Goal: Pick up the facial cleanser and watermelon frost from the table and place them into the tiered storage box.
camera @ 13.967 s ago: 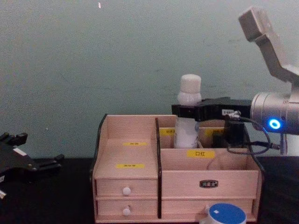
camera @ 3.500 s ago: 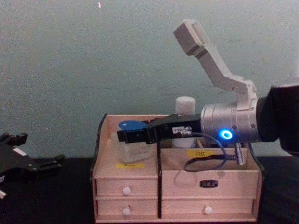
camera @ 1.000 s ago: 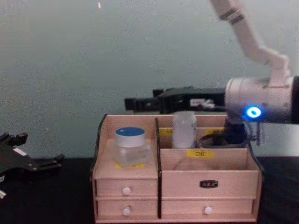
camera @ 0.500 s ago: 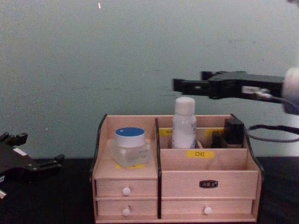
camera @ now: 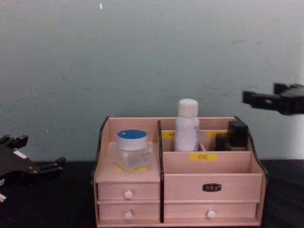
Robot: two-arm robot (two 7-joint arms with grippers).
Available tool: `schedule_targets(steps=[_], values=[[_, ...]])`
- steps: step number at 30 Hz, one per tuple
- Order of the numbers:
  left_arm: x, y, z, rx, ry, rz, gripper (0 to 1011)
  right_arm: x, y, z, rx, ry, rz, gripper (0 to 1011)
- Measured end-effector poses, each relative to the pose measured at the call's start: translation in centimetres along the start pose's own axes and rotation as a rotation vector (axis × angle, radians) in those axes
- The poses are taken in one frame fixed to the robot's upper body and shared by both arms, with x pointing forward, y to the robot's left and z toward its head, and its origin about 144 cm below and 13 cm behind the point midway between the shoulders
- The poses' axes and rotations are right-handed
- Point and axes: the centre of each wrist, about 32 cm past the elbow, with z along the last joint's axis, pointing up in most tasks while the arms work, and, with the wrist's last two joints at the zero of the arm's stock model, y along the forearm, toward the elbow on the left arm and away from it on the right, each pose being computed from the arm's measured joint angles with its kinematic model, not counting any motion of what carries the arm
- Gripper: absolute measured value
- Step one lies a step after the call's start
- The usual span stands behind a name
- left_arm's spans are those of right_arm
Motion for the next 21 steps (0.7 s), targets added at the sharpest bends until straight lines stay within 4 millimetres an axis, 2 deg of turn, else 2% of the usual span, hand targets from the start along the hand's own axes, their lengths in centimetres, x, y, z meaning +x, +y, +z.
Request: schedule_targets(steps=[10, 21], values=[[0.0, 0.0, 0.0, 0.000, 0.000, 0.000, 1001, -0.1, -3.1, -2.8, -0.048, 0.033, -0.084, 1002], [0.0, 0.0, 0.0, 0.000, 0.000, 0.000, 1001, -0.2, -4.4, -5.1, -0.105, 0.044, -0.139, 1003]])
